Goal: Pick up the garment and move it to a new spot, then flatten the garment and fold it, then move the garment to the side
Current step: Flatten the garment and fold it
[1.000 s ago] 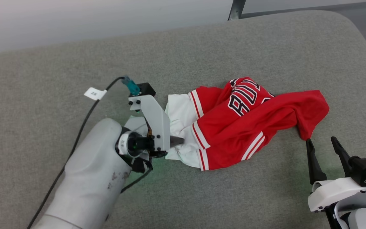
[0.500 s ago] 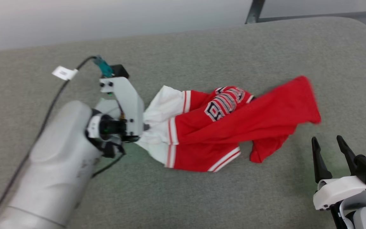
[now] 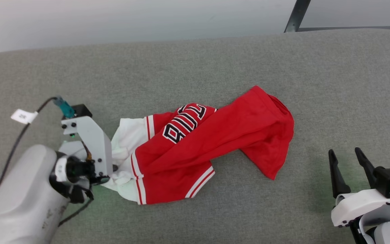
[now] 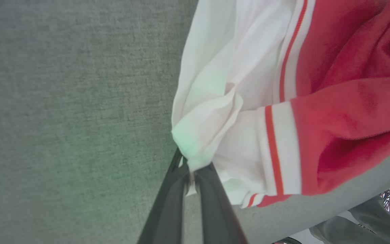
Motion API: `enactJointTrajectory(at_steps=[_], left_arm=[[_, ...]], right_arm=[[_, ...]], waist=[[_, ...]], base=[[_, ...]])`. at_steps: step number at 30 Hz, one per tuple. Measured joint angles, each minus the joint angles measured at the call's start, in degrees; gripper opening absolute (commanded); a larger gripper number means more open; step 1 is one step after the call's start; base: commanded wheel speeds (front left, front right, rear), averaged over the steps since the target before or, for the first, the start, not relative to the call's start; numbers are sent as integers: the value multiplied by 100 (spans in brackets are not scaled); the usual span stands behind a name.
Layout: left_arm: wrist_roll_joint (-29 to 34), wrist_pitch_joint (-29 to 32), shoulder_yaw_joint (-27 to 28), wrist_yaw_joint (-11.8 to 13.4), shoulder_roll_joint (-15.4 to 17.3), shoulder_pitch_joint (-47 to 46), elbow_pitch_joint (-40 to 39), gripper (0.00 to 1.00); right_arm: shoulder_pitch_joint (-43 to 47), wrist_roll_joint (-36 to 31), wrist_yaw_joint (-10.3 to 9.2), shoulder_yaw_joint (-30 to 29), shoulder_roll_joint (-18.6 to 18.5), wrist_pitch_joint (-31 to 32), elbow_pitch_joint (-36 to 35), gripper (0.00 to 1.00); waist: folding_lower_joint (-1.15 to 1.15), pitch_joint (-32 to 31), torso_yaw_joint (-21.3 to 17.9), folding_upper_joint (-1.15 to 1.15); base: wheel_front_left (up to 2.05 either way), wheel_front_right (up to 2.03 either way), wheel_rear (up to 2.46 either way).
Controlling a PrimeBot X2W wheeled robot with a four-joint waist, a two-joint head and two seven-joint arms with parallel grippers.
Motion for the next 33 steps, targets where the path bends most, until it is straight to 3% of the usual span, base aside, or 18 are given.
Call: enactJointTrajectory(at_steps=[2,3,12,18,22,28,33], left_arm=[[49,-120,-52,-21,-35,37,38,36],[130,-198,-97,-67,-21,40,62,100],[158,-800,-56,-446,-90,55,34,100],[48,-1319,13,-845,-258,141,-107,100],[-81,-989,-122,-813,-397,273,-42,100],[-197,-275,-402,-479,-510,419,-212,100],[68,-444,-549,-508,-477,355,-246,100]], right_arm=[[0,27,0,67,-18,15,10,100],[1,29,0,88,-29,18,15,100],[191,63,0,274,-151,135,-23,100],[325,180,0,314,-224,267,-141,100],[381,188,0,380,-268,345,-212,100],[408,235,0,442,-288,394,-321,100],[454,278,0,448,-269,419,-372,100]], waist=[[0,-16,23,0],[0,-31,33,0],[0,-390,167,0],[0,-642,361,0],[0,-774,466,0],[0,-838,460,0],[0,-756,361,0]], base=[[0,0,0],[0,0,0],[0,0,0],[0,0,0],[0,0,0],[0,0,0],[0,0,0]])
